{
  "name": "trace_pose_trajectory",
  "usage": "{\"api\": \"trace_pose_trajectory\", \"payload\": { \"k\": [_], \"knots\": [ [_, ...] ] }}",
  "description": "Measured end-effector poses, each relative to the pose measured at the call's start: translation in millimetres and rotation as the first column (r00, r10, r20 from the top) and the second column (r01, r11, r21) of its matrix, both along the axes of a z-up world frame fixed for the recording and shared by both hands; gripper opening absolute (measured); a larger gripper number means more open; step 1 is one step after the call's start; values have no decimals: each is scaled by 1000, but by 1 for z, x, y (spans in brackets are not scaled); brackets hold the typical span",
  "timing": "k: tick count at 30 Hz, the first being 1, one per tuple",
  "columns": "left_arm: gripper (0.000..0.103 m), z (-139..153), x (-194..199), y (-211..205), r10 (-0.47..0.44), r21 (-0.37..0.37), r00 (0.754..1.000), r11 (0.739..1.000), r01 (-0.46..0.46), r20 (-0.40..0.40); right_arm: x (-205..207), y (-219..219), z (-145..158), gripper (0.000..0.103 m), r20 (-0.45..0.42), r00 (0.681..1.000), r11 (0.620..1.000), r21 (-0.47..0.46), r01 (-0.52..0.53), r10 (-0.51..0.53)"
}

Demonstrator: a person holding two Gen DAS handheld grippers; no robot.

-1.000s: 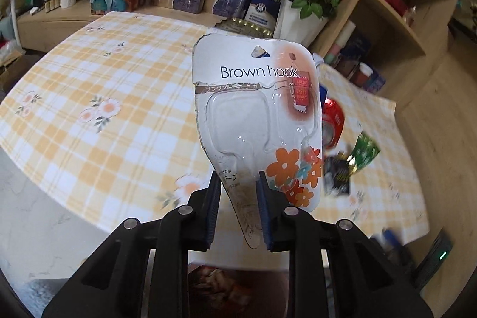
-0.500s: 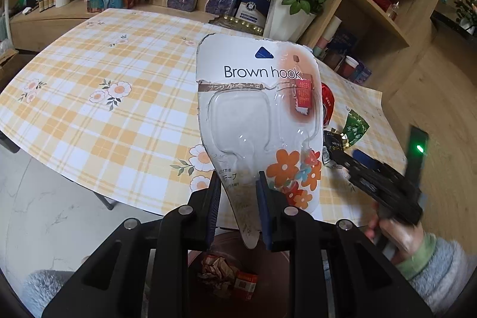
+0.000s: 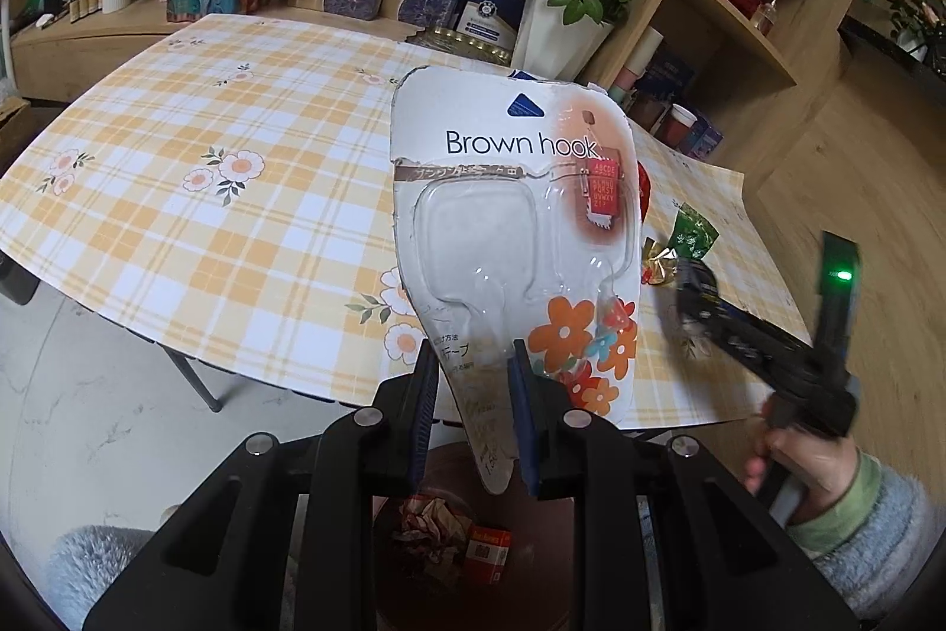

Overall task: Collect trash
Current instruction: 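Grasp the black Face packet with the right gripper while the left gripper carries the blister pack, then drop the blister pack into the bin with the left gripper while the right gripper drops the Face packet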

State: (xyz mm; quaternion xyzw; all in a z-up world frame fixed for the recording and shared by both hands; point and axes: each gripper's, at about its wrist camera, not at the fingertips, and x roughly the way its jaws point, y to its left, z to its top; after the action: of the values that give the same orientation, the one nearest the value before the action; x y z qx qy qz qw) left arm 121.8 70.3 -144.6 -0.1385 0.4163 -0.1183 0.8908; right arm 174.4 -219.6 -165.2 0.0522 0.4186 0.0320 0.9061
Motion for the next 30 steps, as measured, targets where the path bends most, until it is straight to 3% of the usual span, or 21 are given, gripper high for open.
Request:
{"api": "trace_pose_trajectory", "payload": {
  "k": [8,19,30],
  "knots": [
    [23,9,-15,-5,-31,35,999,999,31,23,-61,-7,23,35,111,994,999,34,-25,21],
    [23,8,-43,-16,-78,71,997,995,77,11,-98,-9,33,35,143,989,999,19,-27,24],
    [24,-6,-76,-33,-175,197,983,967,162,49,-129,-3,39,35,164,986,999,17,-30,27]
  ]
}}
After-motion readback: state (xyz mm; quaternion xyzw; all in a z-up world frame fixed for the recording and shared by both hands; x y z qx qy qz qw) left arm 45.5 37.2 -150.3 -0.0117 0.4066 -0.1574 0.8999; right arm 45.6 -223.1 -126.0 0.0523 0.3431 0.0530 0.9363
